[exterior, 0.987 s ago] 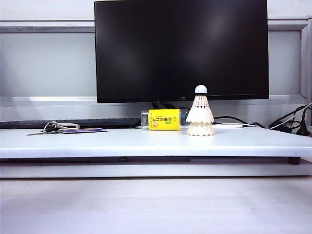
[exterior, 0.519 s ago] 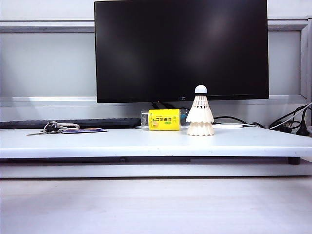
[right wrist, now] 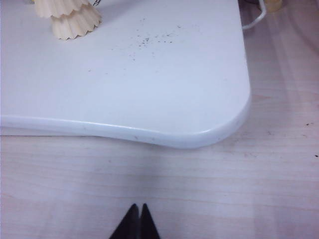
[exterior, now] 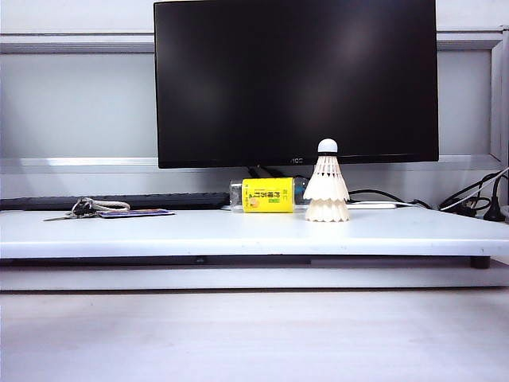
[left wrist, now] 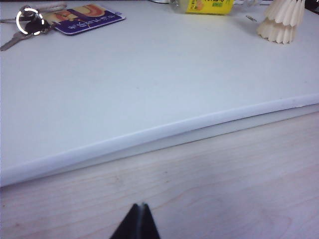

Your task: Stack the badminton balls on the table vertically.

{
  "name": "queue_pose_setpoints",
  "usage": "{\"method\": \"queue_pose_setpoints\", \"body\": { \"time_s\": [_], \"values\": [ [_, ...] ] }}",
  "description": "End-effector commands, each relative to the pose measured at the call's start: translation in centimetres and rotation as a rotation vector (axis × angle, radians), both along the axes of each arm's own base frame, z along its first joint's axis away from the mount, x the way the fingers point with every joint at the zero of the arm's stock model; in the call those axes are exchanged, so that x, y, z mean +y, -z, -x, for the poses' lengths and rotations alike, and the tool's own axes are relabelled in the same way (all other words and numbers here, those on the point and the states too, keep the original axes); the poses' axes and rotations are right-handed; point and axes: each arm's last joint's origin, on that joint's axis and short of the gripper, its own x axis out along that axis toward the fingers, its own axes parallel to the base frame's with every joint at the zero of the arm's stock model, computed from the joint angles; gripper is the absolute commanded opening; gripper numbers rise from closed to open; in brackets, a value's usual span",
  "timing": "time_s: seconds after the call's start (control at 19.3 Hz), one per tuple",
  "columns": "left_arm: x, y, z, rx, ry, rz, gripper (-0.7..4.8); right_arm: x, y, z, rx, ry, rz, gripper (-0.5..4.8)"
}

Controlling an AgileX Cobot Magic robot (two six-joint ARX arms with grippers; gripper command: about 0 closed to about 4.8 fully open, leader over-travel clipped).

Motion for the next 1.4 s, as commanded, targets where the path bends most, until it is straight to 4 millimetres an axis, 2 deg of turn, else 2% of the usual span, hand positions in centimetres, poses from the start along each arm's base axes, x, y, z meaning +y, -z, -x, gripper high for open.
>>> {"method": "queue_pose_setpoints", "body": {
  "time_s": [0.05, 0.52, 0.73, 0.99, 1.4],
  "values": [
    [0.0, 0.0, 0.0, -0.004, 0.004, 0.005, -0.06, 0.0, 0.1, 0.0, 0.0, 0.002, -0.003, 0.13],
    [0.2, -0.2, 0.0, -0.023, -0.019, 0.013, -0.06, -0.2, -0.2, 0.1, -0.034, 0.02, -0.009, 0.13],
    [1.8, -0.8, -0.1, -0.106, -0.171, 0.034, -0.06, -1.0, -1.0, 0.4, -0.135, 0.098, -0.023, 0.13],
    [3.6, -1.0, -0.1, -0.128, -0.359, 0.027, -0.06, -1.4, -1.0, 0.3, -0.139, 0.14, -0.02, 0.13],
    [3.7, -1.0, -0.1, -0.138, -0.354, 0.031, -0.06, -1.4, -1.0, 0.3, -0.139, 0.14, -0.02, 0.13]
  ]
}}
